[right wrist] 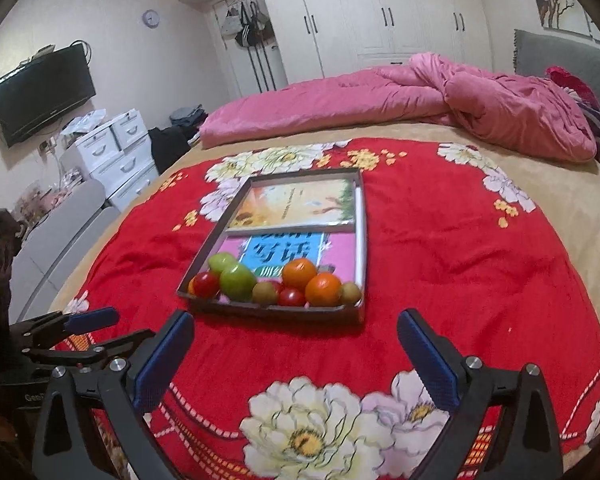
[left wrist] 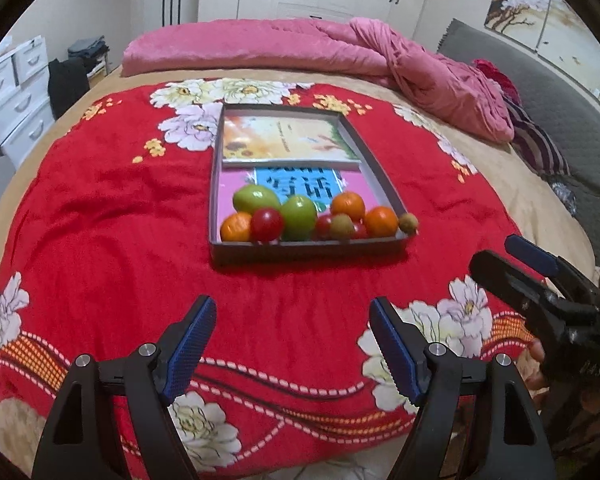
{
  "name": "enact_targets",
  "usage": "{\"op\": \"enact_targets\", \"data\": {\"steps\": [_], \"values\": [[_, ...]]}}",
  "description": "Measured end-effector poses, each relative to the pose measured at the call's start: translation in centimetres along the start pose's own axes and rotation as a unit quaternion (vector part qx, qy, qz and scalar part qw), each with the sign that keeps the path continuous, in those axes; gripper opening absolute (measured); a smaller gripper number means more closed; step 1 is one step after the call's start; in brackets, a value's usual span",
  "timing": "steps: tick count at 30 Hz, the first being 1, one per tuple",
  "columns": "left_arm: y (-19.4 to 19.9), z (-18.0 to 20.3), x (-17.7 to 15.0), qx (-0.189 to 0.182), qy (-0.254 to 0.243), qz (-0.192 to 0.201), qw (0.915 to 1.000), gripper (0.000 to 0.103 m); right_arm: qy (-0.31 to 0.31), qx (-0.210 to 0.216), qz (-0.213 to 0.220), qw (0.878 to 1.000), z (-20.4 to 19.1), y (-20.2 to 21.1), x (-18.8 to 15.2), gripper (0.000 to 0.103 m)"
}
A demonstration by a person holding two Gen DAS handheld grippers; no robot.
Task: Organize fruits
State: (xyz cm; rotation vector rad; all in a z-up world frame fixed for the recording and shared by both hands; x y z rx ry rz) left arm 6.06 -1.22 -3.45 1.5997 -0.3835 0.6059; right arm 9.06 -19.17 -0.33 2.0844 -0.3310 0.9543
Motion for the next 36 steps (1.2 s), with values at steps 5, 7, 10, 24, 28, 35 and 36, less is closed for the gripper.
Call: {"op": "enact_targets", "data": {"steps": [5,7,10,24,28,35,36], "values": [[0.4,0.0,-0.9,0.011,0.002,-0.002,0.9999,0.080,0.003,-0.005,0.002,1.000,-0.8,0.8,-1.7,0.102],[0.5,-0.3,-0.9,0.014,0.008,-0.002,0.9999,0.080,0.005,-0.008,0.002,1.000,-0.8,1.0,-2.2,0.102],[0.4,-0.7,-0.9,0.017,0.017,-0.005,0.9997,0.080,0.001,-0.016,-0.002,1.000,-0.3,0.7,-2.6,0.102],[0.1,-0.5,-0.9,0.017,0.011,-0.008,0.9998,0.080,0.008,-0.023,-0.007,1.000,-0.2,0.2,-2.7,0.102],[0.2,-0.3,-0.8,0.017,0.009,-0.003,0.9998,0.080,0.010,-0.023,-0.008,1.000,-0.3,0.1,-2.7,0.102],[0.2,-0.2,-0.8,0.014,0.006,-0.003,0.9999,0.080,0.010,-0.024,-0.009,1.000,-0.3,0.0,-2.7,0.102],[0.3,-0.2,-0.7,0.014,0.006,-0.003,0.9999,0.080,0.011,-0.024,-0.011,1.000,-0.3,0.0,-2.7,0.102]]}}
Point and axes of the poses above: each gripper's, at about its wrist camera, not at the fingertips, and y roughly against the way its jaws point, z to its right, x to its top, the point moved 6 cm from there along -y, roughly the way its jaws point, and after that the axes turned 14 degrees about x, right-handed, at the moved point
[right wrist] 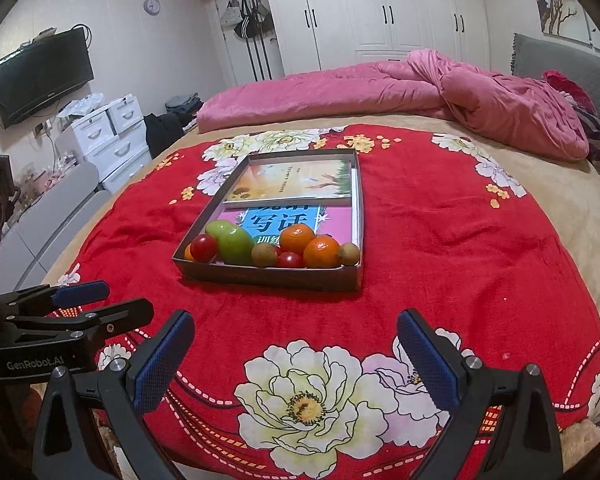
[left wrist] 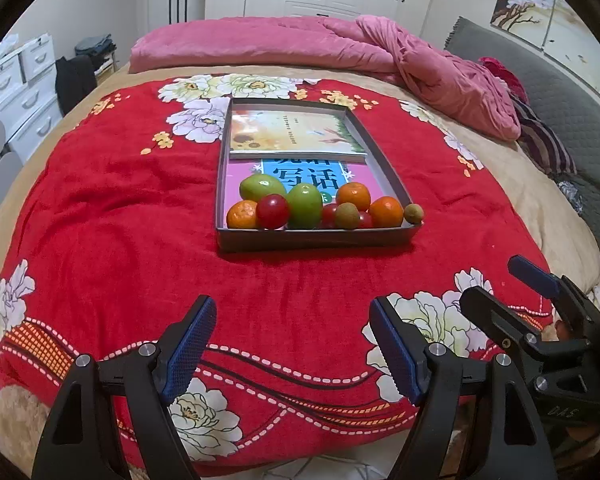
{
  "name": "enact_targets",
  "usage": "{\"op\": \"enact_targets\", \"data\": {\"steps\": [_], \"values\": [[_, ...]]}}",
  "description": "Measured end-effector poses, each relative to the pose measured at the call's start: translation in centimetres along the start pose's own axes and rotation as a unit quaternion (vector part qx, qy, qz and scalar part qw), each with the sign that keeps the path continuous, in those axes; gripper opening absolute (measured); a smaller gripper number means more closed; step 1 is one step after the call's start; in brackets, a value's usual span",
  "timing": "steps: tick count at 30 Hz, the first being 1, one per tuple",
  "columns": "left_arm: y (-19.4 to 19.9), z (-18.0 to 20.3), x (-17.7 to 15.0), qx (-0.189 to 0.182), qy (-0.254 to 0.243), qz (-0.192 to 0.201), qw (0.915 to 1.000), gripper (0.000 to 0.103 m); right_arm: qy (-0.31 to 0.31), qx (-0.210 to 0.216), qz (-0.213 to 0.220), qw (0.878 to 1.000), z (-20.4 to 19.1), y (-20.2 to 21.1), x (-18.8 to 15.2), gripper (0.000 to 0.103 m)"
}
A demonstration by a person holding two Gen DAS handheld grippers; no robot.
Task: Organize fruits
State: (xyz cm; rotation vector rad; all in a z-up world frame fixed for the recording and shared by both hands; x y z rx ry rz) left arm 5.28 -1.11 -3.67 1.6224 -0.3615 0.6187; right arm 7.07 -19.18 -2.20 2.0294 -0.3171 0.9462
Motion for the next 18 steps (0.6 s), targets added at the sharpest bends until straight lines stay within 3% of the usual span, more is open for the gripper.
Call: {"op": "enact_targets", "data": {"steps": [18], "values": [[-0.03,-0.35,0.11,0.001,0.008,0.001,1.0000,0.080,-0.001,-0.007,0.001,1.000,0.34,-0.12,0.04,0.102]]}}
Point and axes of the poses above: each gripper's, at about its wrist camera, not at the fingertips, and y roughly against the way its jaws point, z to its right, x to its top, the point moved 6 cm from there along -y, roughly the way its jaws point, and after that the axes turned 14 degrees about x, right-handed, at the moved point
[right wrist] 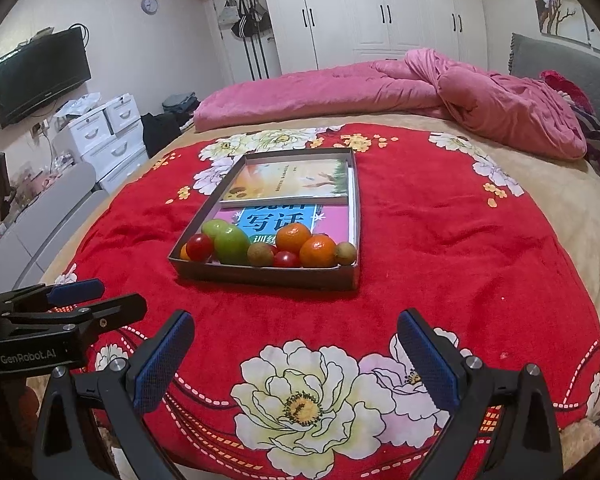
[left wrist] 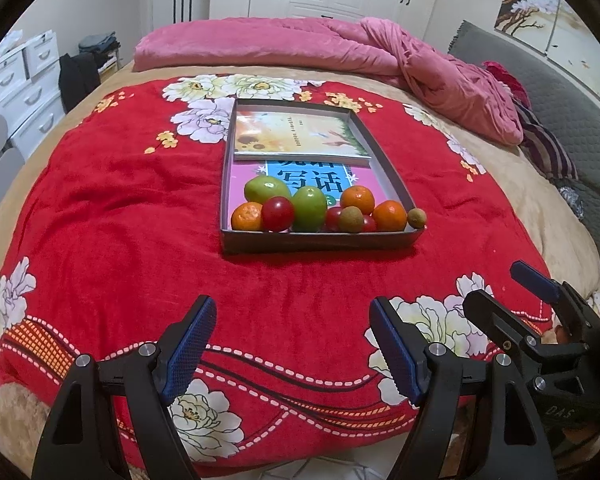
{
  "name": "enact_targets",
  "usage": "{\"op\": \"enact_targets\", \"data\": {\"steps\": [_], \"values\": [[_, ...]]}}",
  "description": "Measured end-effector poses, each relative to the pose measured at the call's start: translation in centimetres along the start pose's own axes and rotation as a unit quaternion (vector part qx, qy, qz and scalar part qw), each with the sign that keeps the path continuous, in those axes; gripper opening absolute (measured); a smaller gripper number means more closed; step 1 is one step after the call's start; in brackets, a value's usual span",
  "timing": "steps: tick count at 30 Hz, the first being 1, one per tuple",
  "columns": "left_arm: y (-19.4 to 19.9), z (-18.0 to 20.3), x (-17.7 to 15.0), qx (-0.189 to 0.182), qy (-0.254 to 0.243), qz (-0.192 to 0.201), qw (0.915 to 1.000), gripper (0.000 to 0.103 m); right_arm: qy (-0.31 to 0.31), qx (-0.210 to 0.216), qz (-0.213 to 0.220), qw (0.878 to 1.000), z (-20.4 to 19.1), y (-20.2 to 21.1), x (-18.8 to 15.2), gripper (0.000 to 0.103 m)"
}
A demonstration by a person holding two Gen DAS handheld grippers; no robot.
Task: Organize fruits
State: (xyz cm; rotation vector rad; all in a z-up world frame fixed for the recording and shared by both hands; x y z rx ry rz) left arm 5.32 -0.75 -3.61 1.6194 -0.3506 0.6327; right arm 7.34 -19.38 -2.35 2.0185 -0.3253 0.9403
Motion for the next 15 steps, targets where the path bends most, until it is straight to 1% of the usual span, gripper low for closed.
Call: {"op": "enact_targets", "data": {"steps": [15], "values": [[0.09,0.08,0.12,0.002,-0.002,0.003,1.0000,0.080,0.003,-0.002,0.003,1.000,-0.04,0.14,0.17,0.102]]}}
Point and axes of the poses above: each gripper's, at about its wrist camera, not at the fingertips, and y roughly against the way its jaws point, z to its right, x to its top, the point moved 6 cm from there along -y, roughly the way its jaws point, and after that the axes turned 14 degrees about x, right-handed, at the moved point
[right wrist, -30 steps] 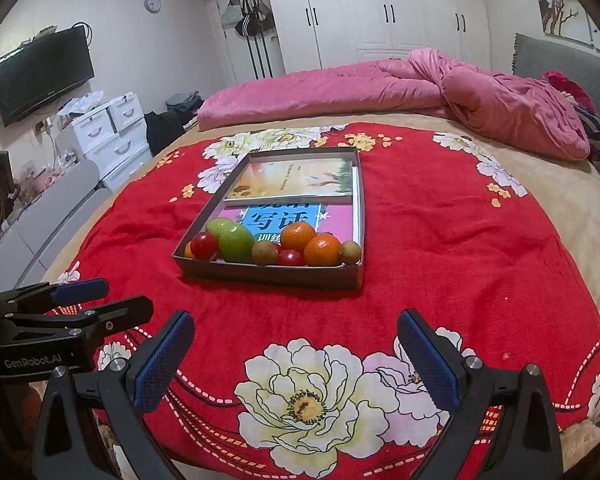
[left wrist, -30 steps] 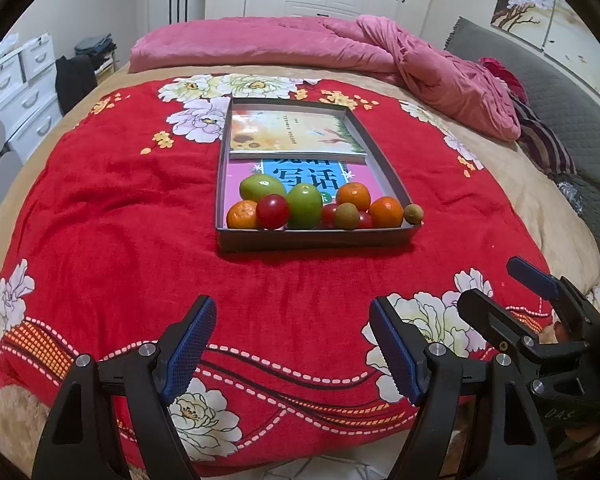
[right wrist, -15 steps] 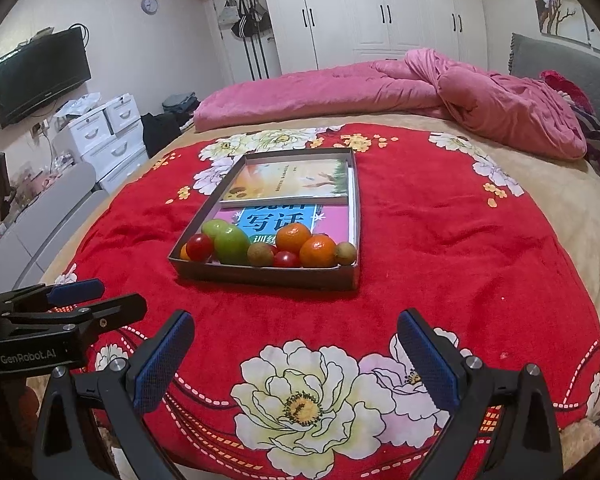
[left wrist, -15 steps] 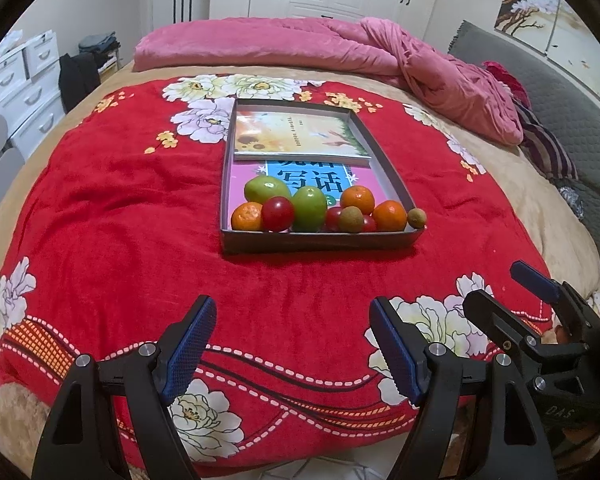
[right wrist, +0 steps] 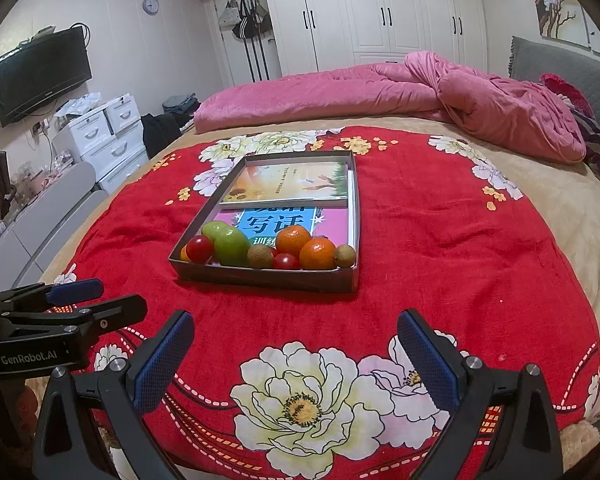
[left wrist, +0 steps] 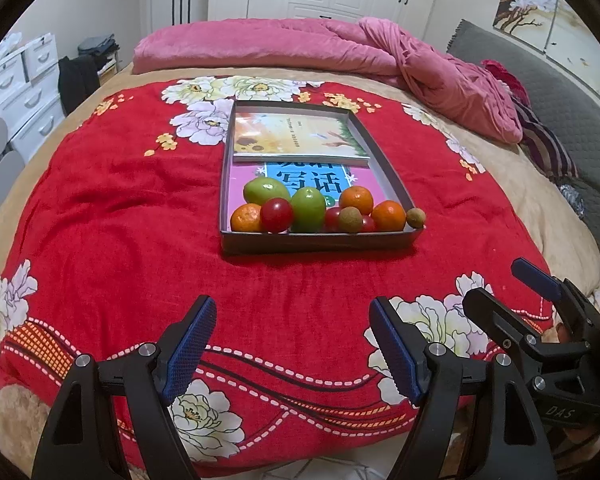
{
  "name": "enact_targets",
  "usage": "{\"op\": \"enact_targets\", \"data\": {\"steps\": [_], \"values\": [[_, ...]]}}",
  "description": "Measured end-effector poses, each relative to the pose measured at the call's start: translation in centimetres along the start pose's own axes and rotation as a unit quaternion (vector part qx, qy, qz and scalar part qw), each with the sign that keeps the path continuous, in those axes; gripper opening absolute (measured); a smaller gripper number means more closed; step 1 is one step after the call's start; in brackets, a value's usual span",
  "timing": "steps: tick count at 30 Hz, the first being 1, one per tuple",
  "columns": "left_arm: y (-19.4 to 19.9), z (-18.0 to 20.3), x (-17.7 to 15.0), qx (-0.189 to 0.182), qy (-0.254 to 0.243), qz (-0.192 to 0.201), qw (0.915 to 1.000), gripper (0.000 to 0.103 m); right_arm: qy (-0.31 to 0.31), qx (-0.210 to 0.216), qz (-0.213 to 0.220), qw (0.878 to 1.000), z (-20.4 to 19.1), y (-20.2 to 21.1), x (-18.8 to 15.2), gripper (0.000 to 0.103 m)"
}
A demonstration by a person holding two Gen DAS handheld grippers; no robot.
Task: Organize fruits
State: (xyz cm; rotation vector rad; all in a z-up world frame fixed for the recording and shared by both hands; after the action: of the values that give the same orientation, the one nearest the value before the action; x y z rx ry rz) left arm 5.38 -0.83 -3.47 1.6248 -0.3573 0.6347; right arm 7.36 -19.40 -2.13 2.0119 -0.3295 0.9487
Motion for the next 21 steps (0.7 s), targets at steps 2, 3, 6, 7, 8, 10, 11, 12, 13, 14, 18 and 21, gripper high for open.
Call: {"op": "enact_targets", "data": {"steps": [2,3,6,7,8,10,11,12,13,14,18,21], "values": [[0.03,-0.01,0.02,0.000,0.000,0.001,1.0000,0.080,0.002,-0.002,0.001,1.000,0.03,0.09,0.08,0.102],[0.04,0.01,0.03,-0.001,0.000,0.001,1.0000,0.080,0.002,-0.003,0.002,1.000,0.03,0.13,0.12,0.102],[0.03,0.00,0.03,-0.001,0.000,0.000,1.0000,0.080,0.002,-0.004,0.003,1.000,0.05,0.27,0.18,0.102],[0.02,0.00,0.05,0.000,0.000,0.000,1.0000,0.080,0.002,-0.004,0.002,1.000,0.05,0.27,0.16,0.102],[0.05,-0.02,0.05,0.000,0.000,0.000,1.0000,0.080,0.003,-0.005,0.001,1.000,0.10,0.30,0.16,0.102],[0.12,0.00,0.07,0.000,0.000,0.001,1.0000,0.080,0.003,-0.005,0.001,1.000,0.01,0.33,0.14,0.102],[0.07,0.00,0.05,0.000,0.000,0.001,1.0000,0.080,0.004,-0.005,0.001,1.000,-0.01,0.35,0.14,0.102],[0.07,-0.01,0.05,0.000,0.000,0.001,1.0000,0.080,0.004,-0.006,0.002,1.000,0.00,0.35,0.16,0.102],[0.11,-0.01,0.08,0.000,0.000,0.001,1.0000,0.080,0.005,-0.007,0.002,1.000,0.02,0.36,0.17,0.102],[0.10,-0.01,0.11,0.000,0.000,0.001,1.0000,0.080,0.006,-0.008,0.002,1.000,-0.04,0.25,0.14,0.102],[0.12,-0.13,0.15,0.003,-0.002,0.001,1.0000,0.080,0.005,-0.009,0.002,1.000,0.06,0.21,0.11,0.102],[0.18,-0.20,0.16,0.009,-0.005,0.004,0.9999,0.080,0.005,-0.011,0.003,1.000,0.17,0.22,0.15,0.102]]}}
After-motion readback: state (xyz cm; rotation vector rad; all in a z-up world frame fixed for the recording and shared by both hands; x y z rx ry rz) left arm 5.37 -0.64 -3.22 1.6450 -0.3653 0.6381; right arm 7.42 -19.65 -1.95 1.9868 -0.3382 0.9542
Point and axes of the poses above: each gripper's, at about its wrist camera, not at the fingertips, and y roughly against the way its jaws point, z to its right, x to its top, the point moved 6 cm from there along -y, roughly the way its jaws point, and after that the axes turned 14 degrees about x, right-handed, at the moved point
